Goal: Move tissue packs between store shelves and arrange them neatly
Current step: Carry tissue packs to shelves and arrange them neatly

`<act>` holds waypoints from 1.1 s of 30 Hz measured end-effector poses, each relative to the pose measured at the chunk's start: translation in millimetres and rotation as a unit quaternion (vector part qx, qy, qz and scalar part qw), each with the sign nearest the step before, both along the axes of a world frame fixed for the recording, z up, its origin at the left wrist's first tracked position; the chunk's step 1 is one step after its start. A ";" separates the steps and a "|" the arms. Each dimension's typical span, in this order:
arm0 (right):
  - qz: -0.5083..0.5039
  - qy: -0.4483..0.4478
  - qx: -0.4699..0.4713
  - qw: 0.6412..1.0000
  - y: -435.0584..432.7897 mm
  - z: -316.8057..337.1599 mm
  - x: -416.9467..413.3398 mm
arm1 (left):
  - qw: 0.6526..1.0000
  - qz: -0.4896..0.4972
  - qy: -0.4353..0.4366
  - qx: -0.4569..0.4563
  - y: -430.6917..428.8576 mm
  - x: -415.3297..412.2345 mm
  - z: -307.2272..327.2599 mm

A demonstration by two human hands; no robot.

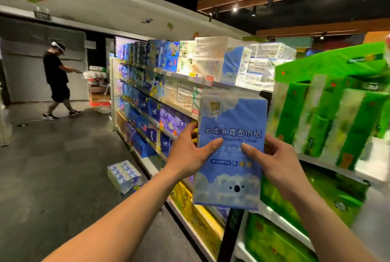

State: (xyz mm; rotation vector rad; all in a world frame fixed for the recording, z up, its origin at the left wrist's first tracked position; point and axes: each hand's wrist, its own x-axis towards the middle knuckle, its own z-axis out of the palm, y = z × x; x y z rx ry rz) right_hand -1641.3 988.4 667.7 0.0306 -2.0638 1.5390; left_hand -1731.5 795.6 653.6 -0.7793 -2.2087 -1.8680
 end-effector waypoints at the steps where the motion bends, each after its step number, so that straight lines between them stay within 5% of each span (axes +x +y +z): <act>1: -0.004 0.002 0.007 1.000 0.5 5.3 -24.8 | 1.000 -0.002 0.005 0.003 0.0 -25.0 4.6; 16: -0.202 0.056 0.099 0.973 7.3 44.0 -345.8 | 0.987 -0.142 0.075 0.016 48.8 -407.0 50.4; 24: -0.342 0.088 0.201 0.914 66.4 109.8 -415.2 | 0.939 -0.299 0.167 0.030 148.4 -507.8 114.9; 33: -0.398 0.144 0.257 0.869 175.6 191.4 -477.6 | 0.914 -0.311 0.253 0.059 275.7 -583.4 201.6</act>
